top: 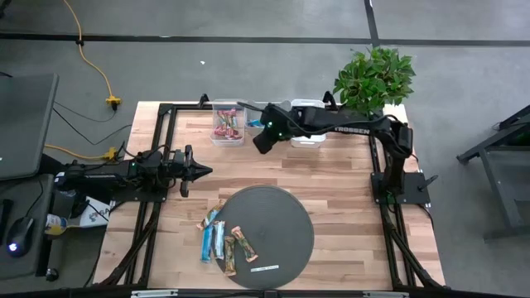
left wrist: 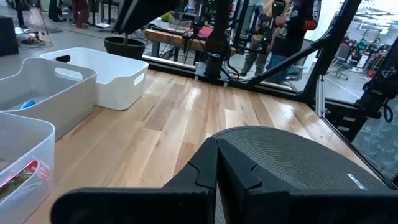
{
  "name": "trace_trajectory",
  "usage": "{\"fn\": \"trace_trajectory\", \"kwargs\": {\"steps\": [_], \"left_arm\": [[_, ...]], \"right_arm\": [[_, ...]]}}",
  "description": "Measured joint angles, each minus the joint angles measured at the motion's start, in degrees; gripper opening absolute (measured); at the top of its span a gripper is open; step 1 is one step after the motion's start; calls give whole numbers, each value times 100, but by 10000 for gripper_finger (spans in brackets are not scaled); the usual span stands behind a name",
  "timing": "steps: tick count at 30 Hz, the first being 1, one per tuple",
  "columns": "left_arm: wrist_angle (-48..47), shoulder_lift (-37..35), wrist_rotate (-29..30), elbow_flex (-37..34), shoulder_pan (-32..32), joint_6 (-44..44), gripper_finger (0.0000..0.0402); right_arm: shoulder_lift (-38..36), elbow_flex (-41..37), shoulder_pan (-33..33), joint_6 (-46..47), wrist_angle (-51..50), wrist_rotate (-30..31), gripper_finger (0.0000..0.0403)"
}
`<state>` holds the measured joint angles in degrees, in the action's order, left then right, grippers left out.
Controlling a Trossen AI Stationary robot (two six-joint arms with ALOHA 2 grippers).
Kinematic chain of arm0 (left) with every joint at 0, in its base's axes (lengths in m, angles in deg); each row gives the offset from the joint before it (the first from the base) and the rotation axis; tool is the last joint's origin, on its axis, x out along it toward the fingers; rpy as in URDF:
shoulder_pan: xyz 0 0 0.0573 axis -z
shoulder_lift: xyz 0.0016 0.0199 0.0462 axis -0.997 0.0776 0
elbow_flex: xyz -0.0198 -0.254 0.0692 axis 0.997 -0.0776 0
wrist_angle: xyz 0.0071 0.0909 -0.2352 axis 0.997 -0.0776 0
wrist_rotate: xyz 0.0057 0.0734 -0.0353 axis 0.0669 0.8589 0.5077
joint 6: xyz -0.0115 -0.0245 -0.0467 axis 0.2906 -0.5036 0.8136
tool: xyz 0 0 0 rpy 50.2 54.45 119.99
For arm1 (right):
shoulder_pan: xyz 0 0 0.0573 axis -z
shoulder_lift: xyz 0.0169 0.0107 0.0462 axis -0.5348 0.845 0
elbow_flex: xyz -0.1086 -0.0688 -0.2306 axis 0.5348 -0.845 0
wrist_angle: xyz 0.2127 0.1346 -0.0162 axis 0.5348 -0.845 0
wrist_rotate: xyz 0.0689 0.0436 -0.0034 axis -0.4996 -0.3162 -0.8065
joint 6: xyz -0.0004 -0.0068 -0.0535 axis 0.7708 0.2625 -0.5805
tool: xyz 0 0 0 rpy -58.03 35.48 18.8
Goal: Pick and place Granola Bars by type
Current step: Put the orange granola bar into the white bin
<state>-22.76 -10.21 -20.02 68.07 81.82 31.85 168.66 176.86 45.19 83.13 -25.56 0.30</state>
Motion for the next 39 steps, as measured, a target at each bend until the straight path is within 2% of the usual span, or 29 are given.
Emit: {"fn": "trace_trajectory", "kwargs": {"steps": [8,24,39], "left_arm": [[-2,2,0,0,0,-2,0],[-2,2,0,0,0,0,0],[-2,2,0,0,0,-1,0]], "right_arm": [[-37,0,-534,228,376,-424,114],[-37,0,-1835,1081,701,-636,114],[-37,0,-2917,2010,914,167,114]]}}
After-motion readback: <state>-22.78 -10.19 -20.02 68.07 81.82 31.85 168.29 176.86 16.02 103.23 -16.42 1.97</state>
